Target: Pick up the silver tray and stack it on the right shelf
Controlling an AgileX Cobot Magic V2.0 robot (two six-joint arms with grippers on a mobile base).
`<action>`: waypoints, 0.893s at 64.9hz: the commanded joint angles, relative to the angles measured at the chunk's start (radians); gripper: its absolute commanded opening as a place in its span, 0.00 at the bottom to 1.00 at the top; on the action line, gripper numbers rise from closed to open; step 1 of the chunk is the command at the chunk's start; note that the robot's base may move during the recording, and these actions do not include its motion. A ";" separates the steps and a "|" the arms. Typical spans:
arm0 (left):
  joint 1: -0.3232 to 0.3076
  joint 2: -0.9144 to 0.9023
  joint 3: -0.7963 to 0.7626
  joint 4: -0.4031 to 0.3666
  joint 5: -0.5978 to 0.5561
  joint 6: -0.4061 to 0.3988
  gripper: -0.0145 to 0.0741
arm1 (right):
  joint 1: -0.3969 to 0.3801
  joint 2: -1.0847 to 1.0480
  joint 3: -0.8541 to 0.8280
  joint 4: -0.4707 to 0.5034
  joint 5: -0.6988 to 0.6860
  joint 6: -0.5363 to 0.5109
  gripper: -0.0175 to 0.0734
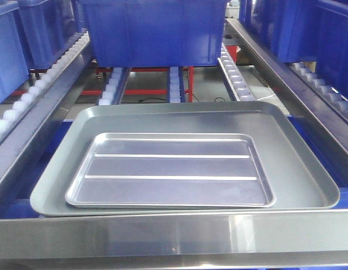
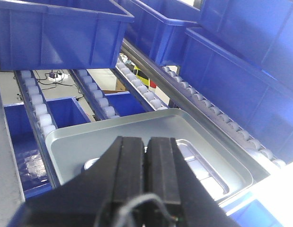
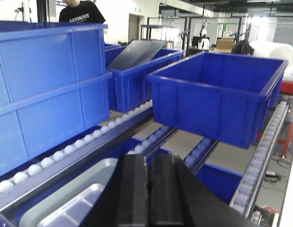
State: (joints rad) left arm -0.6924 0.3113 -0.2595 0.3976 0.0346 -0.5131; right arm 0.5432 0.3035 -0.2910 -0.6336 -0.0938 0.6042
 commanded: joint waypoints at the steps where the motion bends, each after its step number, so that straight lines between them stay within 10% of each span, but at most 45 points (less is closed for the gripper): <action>1: -0.009 0.006 -0.031 0.005 -0.077 0.005 0.06 | -0.002 0.006 0.009 0.043 -0.067 -0.009 0.25; 7: -0.009 0.006 -0.031 0.005 -0.077 0.005 0.06 | -0.049 -0.035 0.064 0.251 0.014 -0.069 0.25; 20: -0.009 0.006 -0.031 0.005 -0.077 0.005 0.06 | -0.292 -0.169 0.205 0.579 -0.104 -0.604 0.25; 35: -0.009 0.006 -0.031 0.005 -0.077 0.005 0.06 | -0.444 -0.279 0.317 0.579 -0.183 -0.559 0.25; 58: -0.009 0.006 -0.029 0.005 -0.079 0.005 0.06 | -0.447 -0.332 0.321 0.579 -0.118 -0.558 0.25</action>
State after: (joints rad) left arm -0.6924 0.3113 -0.2595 0.3992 0.0346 -0.5131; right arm 0.1030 -0.0111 0.0304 -0.0535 -0.1389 0.0465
